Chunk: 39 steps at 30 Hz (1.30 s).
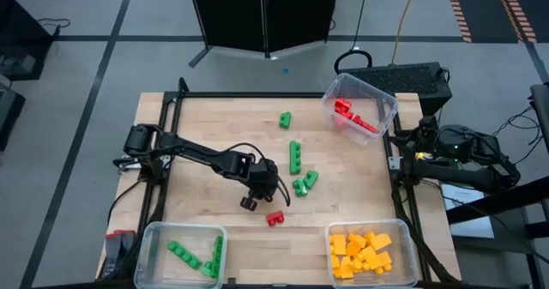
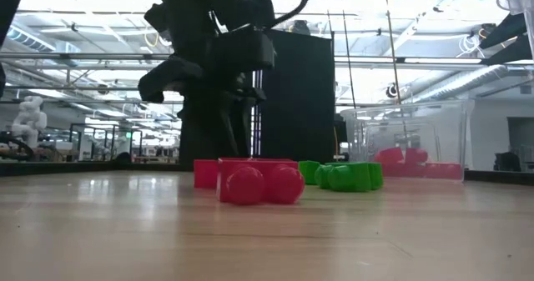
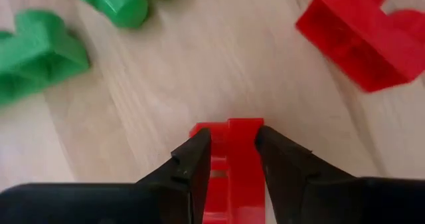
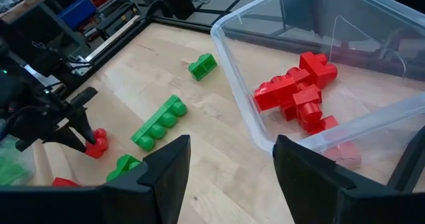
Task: Sort blocks
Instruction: Put the red game piece into the top transparent bin
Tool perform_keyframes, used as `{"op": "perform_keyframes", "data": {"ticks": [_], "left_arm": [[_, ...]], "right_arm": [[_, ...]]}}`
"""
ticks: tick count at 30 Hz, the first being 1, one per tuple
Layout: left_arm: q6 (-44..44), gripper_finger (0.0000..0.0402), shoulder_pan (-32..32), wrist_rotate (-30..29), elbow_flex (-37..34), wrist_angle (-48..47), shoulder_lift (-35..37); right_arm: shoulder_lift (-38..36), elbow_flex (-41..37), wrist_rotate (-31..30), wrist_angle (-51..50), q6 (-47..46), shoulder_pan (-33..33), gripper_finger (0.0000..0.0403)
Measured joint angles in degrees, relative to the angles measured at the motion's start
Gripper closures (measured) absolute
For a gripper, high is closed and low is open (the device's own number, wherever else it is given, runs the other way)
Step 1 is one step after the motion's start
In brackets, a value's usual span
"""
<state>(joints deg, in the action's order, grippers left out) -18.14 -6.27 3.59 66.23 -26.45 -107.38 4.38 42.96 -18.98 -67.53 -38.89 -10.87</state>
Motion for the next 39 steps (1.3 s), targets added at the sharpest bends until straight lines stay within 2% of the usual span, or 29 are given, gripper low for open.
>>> {"op": "perform_keyframes", "data": {"ticks": [6,10,22,31,35,39], "left_arm": [[8.98,0.0281,0.03,0.83,-0.06,-0.24,-0.13],[13.06,0.0281,0.33,1.68,2.36,-4.65,-0.26],[19.21,0.0281,1.3,3.55,10.03,-16.74,-0.57],[20.86,0.028,1.3,9.79,10.92,-21.55,-0.5],[21.5,0.0257,1.96,10.33,10.92,-21.44,-0.5],[22.3,0.0209,2.54,10.3,10.98,-22.15,-0.43]], "right_arm": [[0.0,0.0,0.02,-0.02,0.57,-0.01,0.0195],[0.0,0.0,0.02,-0.02,0.71,-0.01,0.0195],[0.0,0.0,0.02,-0.02,1.2,-0.01,0.0195],[0.0,0.0,0.02,-0.02,2.09,-0.01,0.0195],[0.0,0.0,0.02,-0.02,2.2,0.0,0.0195],[0.0,0.0,0.02,-0.02,2.73,0.0,0.0195]]}}
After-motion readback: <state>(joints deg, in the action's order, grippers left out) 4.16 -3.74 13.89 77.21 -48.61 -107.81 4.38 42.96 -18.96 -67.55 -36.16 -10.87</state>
